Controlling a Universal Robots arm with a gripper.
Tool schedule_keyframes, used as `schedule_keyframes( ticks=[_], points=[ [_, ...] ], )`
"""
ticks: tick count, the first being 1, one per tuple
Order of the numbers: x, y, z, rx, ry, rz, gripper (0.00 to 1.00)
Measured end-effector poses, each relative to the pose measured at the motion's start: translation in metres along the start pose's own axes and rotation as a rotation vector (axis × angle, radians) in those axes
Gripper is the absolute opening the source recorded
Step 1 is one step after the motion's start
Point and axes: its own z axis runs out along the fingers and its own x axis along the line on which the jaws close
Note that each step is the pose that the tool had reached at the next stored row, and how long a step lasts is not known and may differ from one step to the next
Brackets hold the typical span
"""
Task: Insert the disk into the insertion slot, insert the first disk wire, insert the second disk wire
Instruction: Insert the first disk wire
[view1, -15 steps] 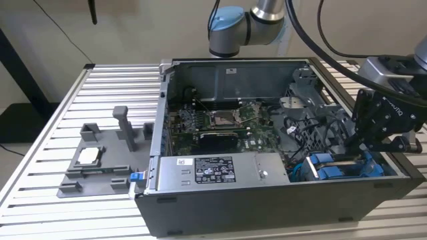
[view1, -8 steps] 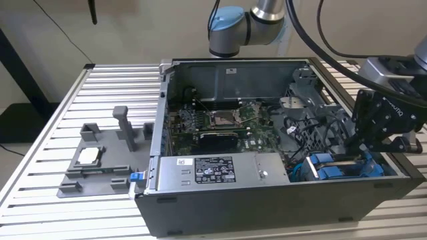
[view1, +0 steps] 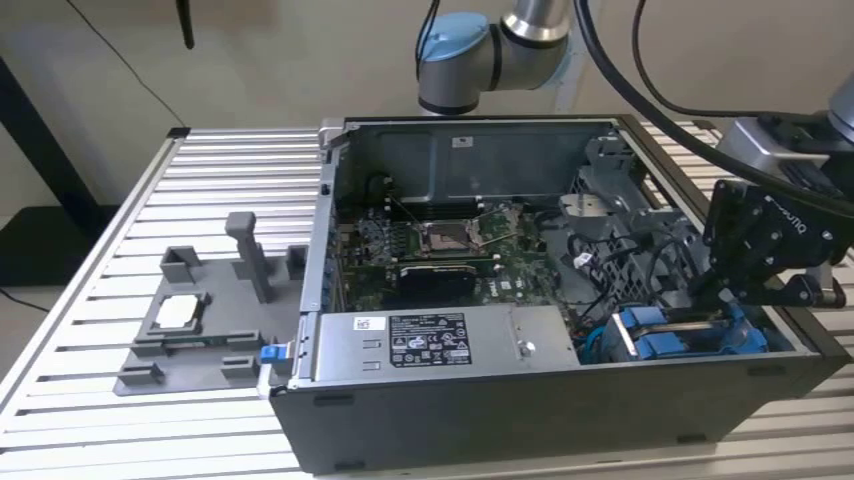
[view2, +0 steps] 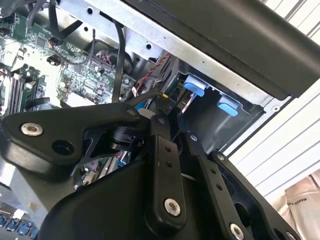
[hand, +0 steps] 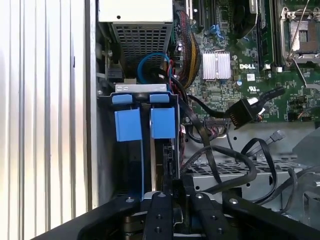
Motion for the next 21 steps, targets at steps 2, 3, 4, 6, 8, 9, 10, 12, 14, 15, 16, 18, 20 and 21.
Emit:
schedule_keyframes(
  ticks=[2, 3, 4, 6, 8, 9, 10, 12, 14, 15, 16, 18, 20, 21],
  points=[
    [0.0001, -0.0001, 0.0002, -0.0001, 0.0, 0.0, 0.19],
    [0.0002, -0.0001, 0.0005, -0.0001, 0.0001, 0.0, 0.19],
    [0.0003, -0.0002, 0.0012, -0.0001, -0.0003, 0.0, 0.19],
    [0.0005, -0.0005, 0.0032, -0.0001, 0.0003, 0.0, 0.19],
    [0.0006, -0.0008, 0.0048, 0.0001, 0.0009, 0.0, 0.19],
    [0.0006, -0.0008, 0.0049, 0.0, 0.0006, 0.0, 0.19],
    [0.0006, -0.0008, 0.0049, 0.0, 0.0003, 0.0, 0.19],
    [0.0003, -0.0002, 0.0001, -0.0005, -0.0028, 0.0, 0.2],
    [-0.0004, 0.0009, -0.008, -0.0001, -0.0012, 0.0, 0.27],
    [-0.0006, 0.0015, -0.0109, 0.0004, -0.0017, 0.0, 0.27],
    [-0.0009, 0.0022, -0.0134, 0.0017, -0.0012, 0.0, 0.27],
    [-0.0015, 0.0037, -0.0162, 0.0064, -0.0015, -0.001, 0.27],
    [-0.003, 0.0059, -0.0178, 0.0134, -0.0017, -0.001, 0.27],
    [-0.0043, 0.0072, -0.0183, 0.0168, -0.0016, -0.001, 0.27]
  ],
)
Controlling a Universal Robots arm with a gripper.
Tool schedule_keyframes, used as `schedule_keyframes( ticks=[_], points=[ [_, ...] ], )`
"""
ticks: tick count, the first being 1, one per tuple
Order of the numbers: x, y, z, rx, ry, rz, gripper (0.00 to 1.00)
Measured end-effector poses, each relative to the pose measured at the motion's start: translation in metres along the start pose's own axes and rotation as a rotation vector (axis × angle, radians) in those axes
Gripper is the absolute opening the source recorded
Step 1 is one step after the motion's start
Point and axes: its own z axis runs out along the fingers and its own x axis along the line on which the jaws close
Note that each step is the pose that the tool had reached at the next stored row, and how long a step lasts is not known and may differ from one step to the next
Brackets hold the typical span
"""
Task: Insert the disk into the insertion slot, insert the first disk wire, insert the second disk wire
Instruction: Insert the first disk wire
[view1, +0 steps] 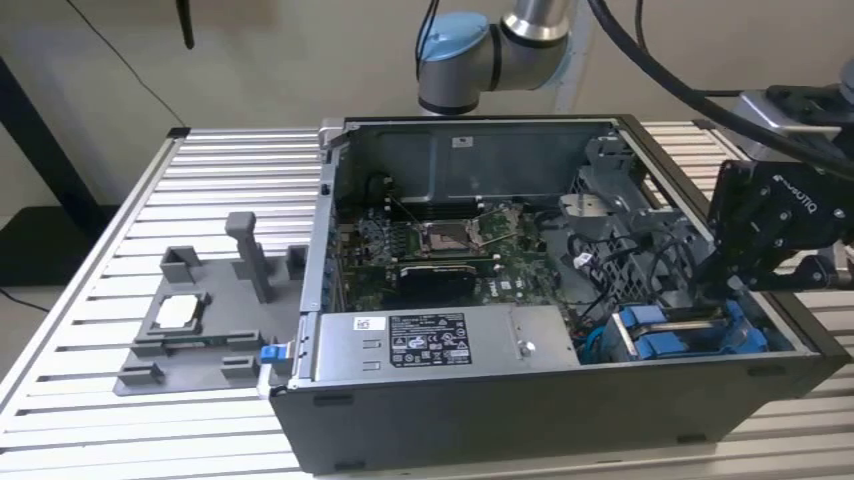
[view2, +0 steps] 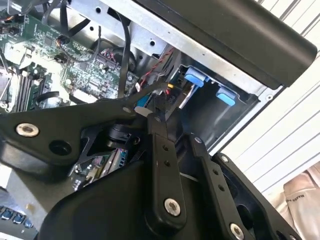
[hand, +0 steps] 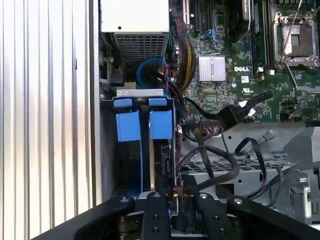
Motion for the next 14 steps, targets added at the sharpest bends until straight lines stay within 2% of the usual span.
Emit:
schedule_keyframes(
  ticks=[6, 14],
  points=[
    [-0.0097, 0.0086, -0.0022, 0.0343, -0.0011, -0.003, 0.27],
    [-0.0189, 0.0235, -0.0084, 0.0725, -0.0027, -0.006, 0.27]
  ],
)
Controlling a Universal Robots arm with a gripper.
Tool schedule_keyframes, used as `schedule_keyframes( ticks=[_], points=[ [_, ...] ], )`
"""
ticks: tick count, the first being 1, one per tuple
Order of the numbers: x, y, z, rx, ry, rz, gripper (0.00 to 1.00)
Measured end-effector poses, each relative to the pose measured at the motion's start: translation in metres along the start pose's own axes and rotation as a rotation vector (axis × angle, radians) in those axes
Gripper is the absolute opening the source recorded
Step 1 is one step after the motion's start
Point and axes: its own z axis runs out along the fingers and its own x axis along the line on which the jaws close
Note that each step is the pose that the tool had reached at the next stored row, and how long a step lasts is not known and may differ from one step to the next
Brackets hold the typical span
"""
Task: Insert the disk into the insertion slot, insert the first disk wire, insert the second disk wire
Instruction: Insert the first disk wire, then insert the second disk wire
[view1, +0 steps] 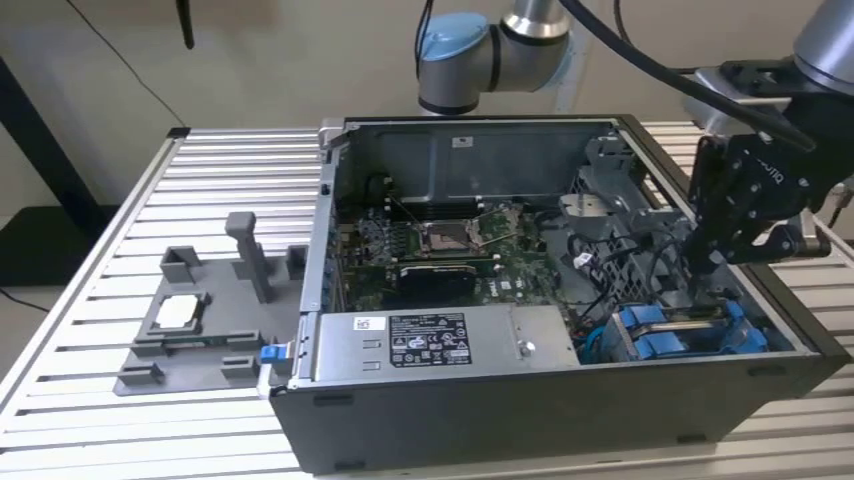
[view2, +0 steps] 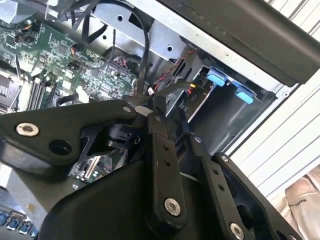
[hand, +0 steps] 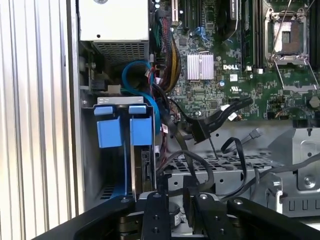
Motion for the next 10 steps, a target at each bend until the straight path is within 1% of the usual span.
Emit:
schedule_keyframes(
  ticks=[6, 10],
  points=[
    [-0.0042, 0.0125, -0.0081, 0.0262, -0.0009, -0.002, 0.27],
    [-0.0082, 0.0202, -0.0115, 0.0445, -0.0017, -0.004, 0.27]
  ],
)
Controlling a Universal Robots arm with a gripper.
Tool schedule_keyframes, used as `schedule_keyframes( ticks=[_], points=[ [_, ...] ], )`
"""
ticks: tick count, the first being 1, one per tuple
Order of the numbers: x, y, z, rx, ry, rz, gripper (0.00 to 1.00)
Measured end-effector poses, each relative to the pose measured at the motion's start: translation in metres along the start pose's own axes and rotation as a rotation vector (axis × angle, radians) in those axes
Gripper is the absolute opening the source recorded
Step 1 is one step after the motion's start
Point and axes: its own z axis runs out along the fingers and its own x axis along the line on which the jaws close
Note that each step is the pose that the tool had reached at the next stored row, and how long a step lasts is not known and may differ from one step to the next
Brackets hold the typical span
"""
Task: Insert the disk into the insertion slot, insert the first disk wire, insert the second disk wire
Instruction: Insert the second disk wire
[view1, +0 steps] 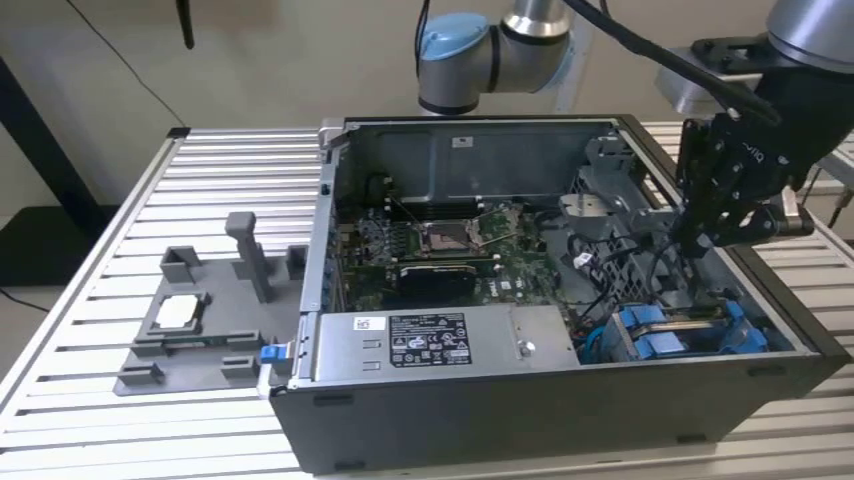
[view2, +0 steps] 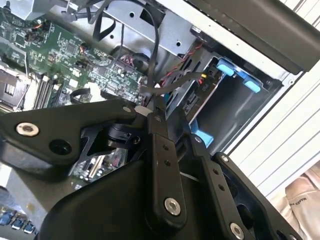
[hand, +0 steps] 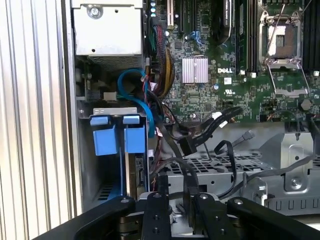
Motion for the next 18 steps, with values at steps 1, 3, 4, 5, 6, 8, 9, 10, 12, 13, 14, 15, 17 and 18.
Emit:
schedule_keyframes(
  ticks=[1, 3, 4, 5, 6, 8, 9, 10, 12, 13, 14, 15, 17, 18],
  points=[
    [-0.0016, 0.0015, -0.0005, 0.004, 0.0, 0.0, 0.27],
    [-0.0046, 0.0043, -0.0015, 0.0101, -0.0001, -0.001, 0.27],
    [-0.0056, 0.0058, -0.0023, 0.012, 0.0002, -0.001, 0.27],
    [-0.0065, 0.007, -0.003, 0.0135, 0.0005, -0.001, 0.27],
    [-0.0073, 0.008, -0.0035, 0.0149, 0.0009, -0.002, 0.27],
    [-0.0088, 0.0098, -0.0046, 0.0168, 0.0022, -0.004, 0.27],
    [-0.0093, 0.0108, -0.0048, 0.0178, 0.003, -0.005, 0.27],
    [-0.0097, 0.012, -0.0049, 0.0195, 0.0044, -0.006, 0.27],
    [-0.0107, 0.0148, -0.0049, 0.0262, 0.009, -0.007, 0.27],
    [-0.0112, 0.0164, -0.0048, 0.0297, 0.0115, -0.008, 0.27],
    [-0.0115, 0.0179, -0.0049, 0.0324, 0.0141, -0.008, 0.27],
    [-0.0118, 0.0195, -0.0049, 0.0339, 0.0167, -0.009, 0.27],
    [-0.0126, 0.0228, -0.0049, 0.0346, 0.0223, -0.01, 0.27],
    [-0.0129, 0.0244, -0.005, 0.0347, 0.025, -0.011, 0.27]
  ],
)
